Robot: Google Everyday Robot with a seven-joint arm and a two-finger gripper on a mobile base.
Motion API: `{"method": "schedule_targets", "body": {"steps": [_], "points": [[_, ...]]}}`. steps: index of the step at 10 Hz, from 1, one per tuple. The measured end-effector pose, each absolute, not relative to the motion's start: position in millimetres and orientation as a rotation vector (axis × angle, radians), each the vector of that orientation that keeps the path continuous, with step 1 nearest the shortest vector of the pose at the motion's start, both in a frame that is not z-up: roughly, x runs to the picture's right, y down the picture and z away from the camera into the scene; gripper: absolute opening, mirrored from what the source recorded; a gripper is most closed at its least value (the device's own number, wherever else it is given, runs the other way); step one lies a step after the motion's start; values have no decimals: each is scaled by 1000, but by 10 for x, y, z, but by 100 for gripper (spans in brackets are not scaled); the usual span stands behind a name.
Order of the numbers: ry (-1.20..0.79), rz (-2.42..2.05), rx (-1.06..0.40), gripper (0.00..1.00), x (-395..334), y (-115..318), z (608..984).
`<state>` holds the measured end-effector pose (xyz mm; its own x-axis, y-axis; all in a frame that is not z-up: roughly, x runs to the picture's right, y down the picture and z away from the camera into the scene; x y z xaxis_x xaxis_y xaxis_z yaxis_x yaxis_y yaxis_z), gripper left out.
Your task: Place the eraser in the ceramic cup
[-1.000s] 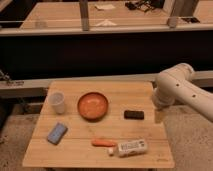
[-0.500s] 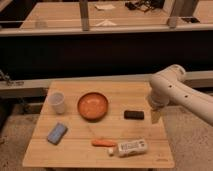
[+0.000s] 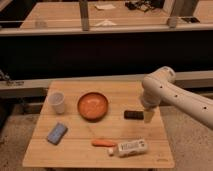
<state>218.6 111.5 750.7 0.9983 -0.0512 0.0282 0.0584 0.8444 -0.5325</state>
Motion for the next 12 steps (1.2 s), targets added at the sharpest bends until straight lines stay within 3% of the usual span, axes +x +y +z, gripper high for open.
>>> {"method": "schedule_targets", "body": {"steps": [12], "points": [[-91,-107,-569,79,1882,1161,7994]]}}
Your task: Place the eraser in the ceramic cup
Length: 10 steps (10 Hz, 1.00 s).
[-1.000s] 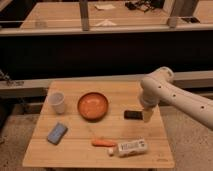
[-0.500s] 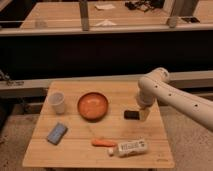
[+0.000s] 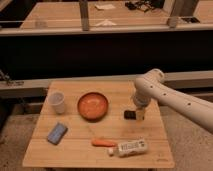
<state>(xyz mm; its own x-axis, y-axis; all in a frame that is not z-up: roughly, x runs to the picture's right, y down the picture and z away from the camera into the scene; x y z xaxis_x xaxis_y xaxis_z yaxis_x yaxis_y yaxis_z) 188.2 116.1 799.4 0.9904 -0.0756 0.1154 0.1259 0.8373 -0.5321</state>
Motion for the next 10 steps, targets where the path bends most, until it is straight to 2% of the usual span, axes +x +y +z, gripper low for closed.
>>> {"method": "schedule_targets", "body": {"steps": [10], "points": [[-141,-210,-592,79,1882,1339,8413]]}}
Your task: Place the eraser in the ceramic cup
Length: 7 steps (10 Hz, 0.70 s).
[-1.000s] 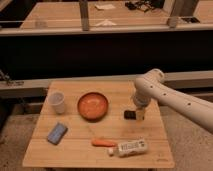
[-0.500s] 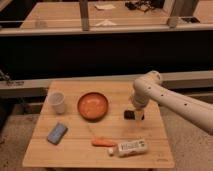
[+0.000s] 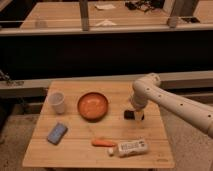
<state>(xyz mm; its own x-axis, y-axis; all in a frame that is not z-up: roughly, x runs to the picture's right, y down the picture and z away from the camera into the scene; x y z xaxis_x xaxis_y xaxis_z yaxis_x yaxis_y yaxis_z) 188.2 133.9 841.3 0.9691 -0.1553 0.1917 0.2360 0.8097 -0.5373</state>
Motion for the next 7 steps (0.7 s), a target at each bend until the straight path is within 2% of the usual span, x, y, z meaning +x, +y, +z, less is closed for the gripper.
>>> {"method": "schedule_targets", "body": {"steps": [6,7], "points": [[-147,-249,-610,78,1983,1468,8602],[-146,-252,-612,75,1996,1482,8621]]}}
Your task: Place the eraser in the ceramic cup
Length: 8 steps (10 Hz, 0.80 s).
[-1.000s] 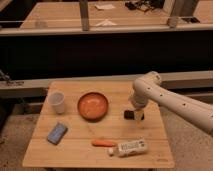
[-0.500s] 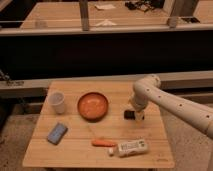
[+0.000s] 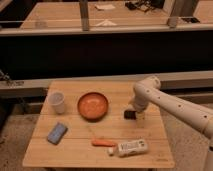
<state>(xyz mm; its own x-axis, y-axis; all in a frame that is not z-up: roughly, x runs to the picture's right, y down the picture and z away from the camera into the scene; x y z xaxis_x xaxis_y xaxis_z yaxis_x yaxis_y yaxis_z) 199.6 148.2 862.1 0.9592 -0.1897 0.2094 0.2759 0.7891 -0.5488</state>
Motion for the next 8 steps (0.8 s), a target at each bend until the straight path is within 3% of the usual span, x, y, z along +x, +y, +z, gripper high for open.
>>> {"method": "schedule_targets", "body": {"steps": [4,8], "points": [[-142,-261,-623,66,2046,1527,8693],[-136,-264,-634,66,2100,1574,8746]]}}
